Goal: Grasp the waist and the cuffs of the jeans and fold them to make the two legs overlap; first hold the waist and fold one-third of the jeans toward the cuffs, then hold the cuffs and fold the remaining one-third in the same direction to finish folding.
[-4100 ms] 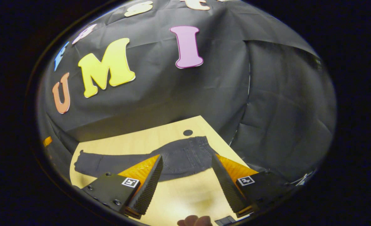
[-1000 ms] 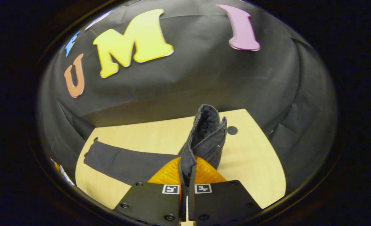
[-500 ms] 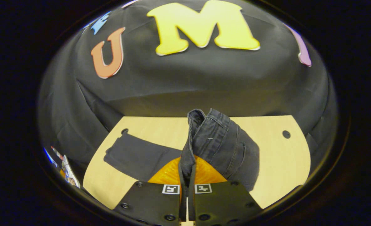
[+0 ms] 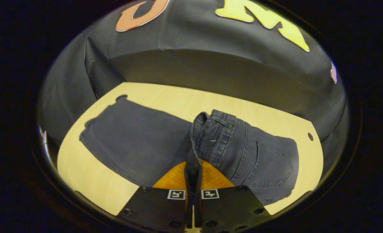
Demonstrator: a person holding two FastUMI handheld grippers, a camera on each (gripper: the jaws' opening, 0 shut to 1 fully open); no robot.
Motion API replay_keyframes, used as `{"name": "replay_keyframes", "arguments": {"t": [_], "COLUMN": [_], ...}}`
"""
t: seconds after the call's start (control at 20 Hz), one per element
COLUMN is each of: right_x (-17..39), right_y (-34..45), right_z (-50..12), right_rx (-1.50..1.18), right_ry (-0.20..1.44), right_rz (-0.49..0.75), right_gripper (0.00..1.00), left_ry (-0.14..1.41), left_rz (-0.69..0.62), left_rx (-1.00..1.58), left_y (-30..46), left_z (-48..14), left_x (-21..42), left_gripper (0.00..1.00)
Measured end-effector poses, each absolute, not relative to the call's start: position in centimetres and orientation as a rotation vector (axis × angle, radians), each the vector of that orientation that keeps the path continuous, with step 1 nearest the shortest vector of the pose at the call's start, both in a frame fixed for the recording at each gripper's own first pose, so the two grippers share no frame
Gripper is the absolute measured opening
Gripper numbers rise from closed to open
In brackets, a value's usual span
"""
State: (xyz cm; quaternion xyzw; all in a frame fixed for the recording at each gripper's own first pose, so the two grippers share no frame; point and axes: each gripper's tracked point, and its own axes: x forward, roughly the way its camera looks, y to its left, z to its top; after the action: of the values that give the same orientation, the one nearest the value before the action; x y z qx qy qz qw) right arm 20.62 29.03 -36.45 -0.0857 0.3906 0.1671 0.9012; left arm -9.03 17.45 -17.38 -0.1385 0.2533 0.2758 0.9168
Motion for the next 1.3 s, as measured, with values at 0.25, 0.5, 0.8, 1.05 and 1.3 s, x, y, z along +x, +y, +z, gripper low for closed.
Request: {"name": "replay_keyframes", "arguments": {"t": [0.25,0.5,0.8,1.05,1.3], "right_x": [18.2,14.4,11.0,11.6,14.0], "right_y": [30.0,25.4,15.7,9.5,5.9], "right_z": [-33.1,-24.9,-18.9,-19.8,-20.9], "right_rx": [-0.037,-0.026,-0.064,-0.007,0.156], "right_ry": [0.795,0.69,0.625,0.693,0.747], "right_rz": [0.482,0.631,0.679,0.603,0.498], "right_gripper": [0.39,0.88,0.88,0.88,0.84], "left_ry": [0.536,0.551,0.596,0.816,0.982], "left_rz": [0.54,0.504,0.434,0.524,0.593], "left_rx": [-0.337,-0.392,-0.628,-0.826,-0.978], "left_y": [16.6,16.1,16.0,17.1,17.5], "left_z": [-18.3,-19.5,-22.2,-30.0,-33.8], "left_x": [-5.3,1.1,10.7,15.6,17.2], "left_gripper": [0.94,0.94,0.94,0.94,0.94]}}
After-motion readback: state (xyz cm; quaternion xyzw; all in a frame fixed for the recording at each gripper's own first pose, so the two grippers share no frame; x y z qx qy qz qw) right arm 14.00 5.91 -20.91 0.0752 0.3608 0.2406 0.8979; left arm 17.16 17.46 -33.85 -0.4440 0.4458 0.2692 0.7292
